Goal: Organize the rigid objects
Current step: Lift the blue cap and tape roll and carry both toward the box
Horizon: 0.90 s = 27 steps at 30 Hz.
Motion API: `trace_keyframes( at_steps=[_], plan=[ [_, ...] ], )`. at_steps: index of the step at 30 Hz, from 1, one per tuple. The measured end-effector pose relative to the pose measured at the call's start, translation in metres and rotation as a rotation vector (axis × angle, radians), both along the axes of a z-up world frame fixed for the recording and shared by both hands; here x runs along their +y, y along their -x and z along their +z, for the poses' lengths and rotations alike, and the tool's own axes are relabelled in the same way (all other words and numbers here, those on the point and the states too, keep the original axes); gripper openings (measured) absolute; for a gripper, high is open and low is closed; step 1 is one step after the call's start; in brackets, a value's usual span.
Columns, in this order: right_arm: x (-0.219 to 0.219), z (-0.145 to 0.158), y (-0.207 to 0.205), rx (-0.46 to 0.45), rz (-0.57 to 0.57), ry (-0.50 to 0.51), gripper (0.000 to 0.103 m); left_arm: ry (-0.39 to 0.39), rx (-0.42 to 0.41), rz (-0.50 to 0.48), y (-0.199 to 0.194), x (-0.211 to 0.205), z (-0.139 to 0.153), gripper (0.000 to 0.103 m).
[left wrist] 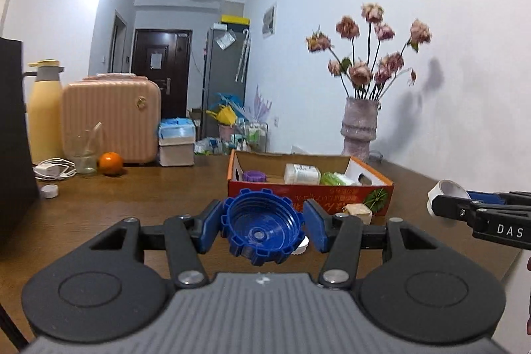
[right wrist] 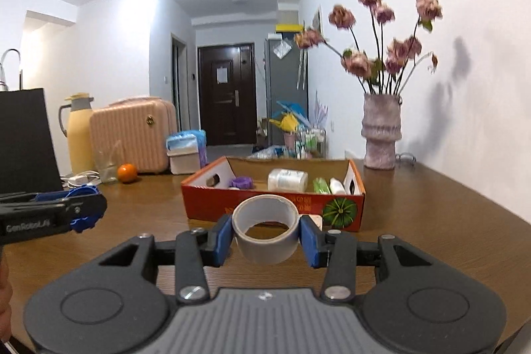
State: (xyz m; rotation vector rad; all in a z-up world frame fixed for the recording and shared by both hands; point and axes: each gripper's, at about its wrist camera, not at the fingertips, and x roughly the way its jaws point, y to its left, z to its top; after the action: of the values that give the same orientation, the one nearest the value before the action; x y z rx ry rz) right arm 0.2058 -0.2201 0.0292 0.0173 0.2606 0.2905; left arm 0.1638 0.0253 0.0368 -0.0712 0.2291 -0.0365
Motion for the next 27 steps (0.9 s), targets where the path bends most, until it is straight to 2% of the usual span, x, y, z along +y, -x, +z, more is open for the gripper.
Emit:
trace_keyframes(
  at_steps=[8, 13, 20, 27],
  plan=[
    [-0.001, 0.017, 0.054, -0.093, -0.012, 0.018, 0.043, 0.024, -0.087, 0.003, 0.056, 0.003, 0.013, 0.055],
    [0.0, 0.022, 0.07, -0.126, -0.014, 0.021, 0.043, 0.018, -0.119, -0.014, 0.067, 0.003, 0.02, 0.055],
    [-0.004, 0.016, 0.065, -0.143, -0.029, -0.016, 0.043, 0.011, -0.076, -0.013, 0.051, 0.001, 0.011, 0.055],
    [-0.007, 0.006, 0.023, -0.093, -0.016, -0.014, 0.043, -0.008, -0.027, -0.021, 0.002, 0.003, 0.005, 0.055]
  ],
)
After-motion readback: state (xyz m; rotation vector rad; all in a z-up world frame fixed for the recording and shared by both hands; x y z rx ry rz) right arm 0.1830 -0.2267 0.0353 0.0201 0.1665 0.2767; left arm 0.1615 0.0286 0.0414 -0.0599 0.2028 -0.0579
